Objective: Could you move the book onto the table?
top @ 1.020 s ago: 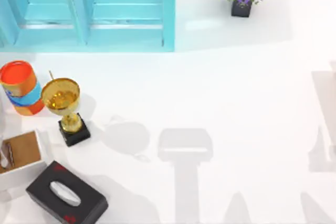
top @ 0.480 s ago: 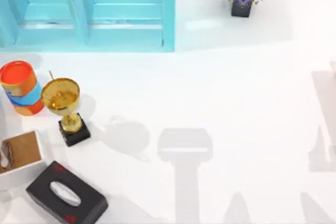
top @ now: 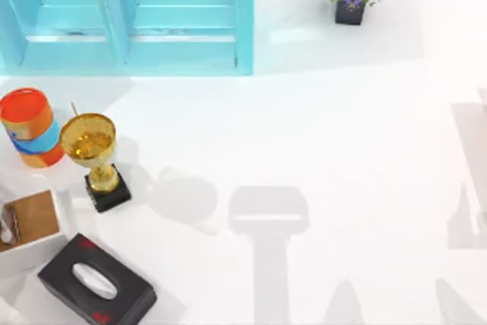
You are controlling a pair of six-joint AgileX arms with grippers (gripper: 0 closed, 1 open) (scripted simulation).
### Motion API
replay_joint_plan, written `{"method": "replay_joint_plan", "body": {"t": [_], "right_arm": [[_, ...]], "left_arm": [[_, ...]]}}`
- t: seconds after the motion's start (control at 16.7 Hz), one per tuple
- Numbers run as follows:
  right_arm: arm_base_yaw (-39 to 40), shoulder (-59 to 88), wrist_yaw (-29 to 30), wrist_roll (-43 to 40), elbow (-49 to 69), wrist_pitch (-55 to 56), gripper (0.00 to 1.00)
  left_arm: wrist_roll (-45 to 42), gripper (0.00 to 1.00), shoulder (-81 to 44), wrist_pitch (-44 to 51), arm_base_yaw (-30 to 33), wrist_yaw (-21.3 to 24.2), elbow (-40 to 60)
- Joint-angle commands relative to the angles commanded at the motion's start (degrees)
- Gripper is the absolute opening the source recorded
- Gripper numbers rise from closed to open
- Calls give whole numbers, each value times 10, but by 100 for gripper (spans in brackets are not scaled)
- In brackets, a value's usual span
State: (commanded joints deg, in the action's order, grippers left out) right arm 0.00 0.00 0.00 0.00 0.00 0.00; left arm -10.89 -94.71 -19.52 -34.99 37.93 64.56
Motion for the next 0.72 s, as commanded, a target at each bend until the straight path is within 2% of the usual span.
{"method": "replay_joint_plan", "body": {"t": [0.3,0.72], "right_arm": [[0,0,0,0,0,0,100],[0,0,0,0,0,0,100]], "left_arm": [[-7,0,126,102,-47,40,-69],[-4,0,130,107,-44,38,-74]]}}
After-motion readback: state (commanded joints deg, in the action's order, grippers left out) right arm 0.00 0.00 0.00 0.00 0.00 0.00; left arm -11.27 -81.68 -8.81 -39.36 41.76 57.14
